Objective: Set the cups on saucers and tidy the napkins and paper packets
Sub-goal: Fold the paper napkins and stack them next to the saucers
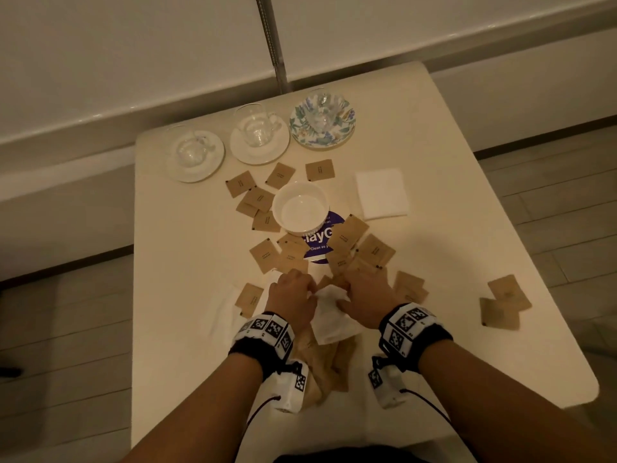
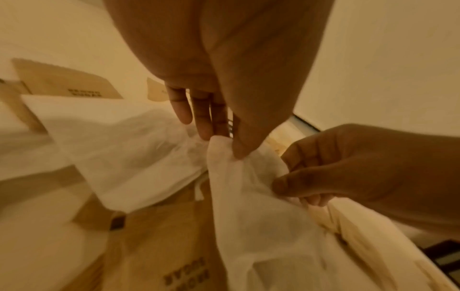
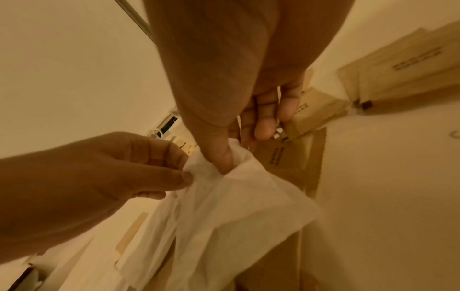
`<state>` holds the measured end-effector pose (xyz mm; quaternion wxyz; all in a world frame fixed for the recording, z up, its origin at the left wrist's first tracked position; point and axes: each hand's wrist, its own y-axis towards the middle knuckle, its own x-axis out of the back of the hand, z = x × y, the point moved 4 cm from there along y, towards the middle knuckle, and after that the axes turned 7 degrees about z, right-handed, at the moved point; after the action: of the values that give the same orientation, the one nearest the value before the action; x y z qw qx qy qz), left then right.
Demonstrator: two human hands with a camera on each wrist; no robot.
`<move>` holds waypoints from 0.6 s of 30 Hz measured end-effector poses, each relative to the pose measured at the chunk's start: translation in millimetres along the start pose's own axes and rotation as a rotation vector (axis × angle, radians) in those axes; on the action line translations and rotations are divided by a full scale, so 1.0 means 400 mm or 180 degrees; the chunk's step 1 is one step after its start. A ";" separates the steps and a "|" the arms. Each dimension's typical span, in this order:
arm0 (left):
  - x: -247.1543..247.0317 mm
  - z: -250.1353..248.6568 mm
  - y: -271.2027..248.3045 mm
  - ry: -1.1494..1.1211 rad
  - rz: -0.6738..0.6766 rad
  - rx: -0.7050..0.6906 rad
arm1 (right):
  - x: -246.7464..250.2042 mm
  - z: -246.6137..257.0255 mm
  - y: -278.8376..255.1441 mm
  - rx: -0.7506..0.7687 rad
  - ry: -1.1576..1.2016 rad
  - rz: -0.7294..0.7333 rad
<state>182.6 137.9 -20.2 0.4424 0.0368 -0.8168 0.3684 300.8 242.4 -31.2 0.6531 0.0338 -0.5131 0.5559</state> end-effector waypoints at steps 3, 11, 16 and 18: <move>0.020 -0.006 -0.018 -0.0447 -0.0006 -0.0256 | 0.021 0.011 -0.014 0.0147 0.0439 -0.0156; 0.192 -0.025 -0.030 -0.1946 -0.0007 -0.0658 | 0.180 0.045 -0.014 0.0226 0.2069 -0.0475; 0.263 -0.029 -0.034 -0.2551 -0.0171 -0.0778 | 0.239 0.041 -0.020 0.0249 0.3221 -0.0770; 0.274 -0.027 -0.035 -0.3040 -0.0328 -0.0737 | 0.244 0.042 -0.024 0.0331 0.3500 -0.0734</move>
<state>129.0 164.0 73.7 0.0374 0.1924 -0.9610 0.1949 283.4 296.1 50.8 0.8783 -0.1728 -0.0623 0.4413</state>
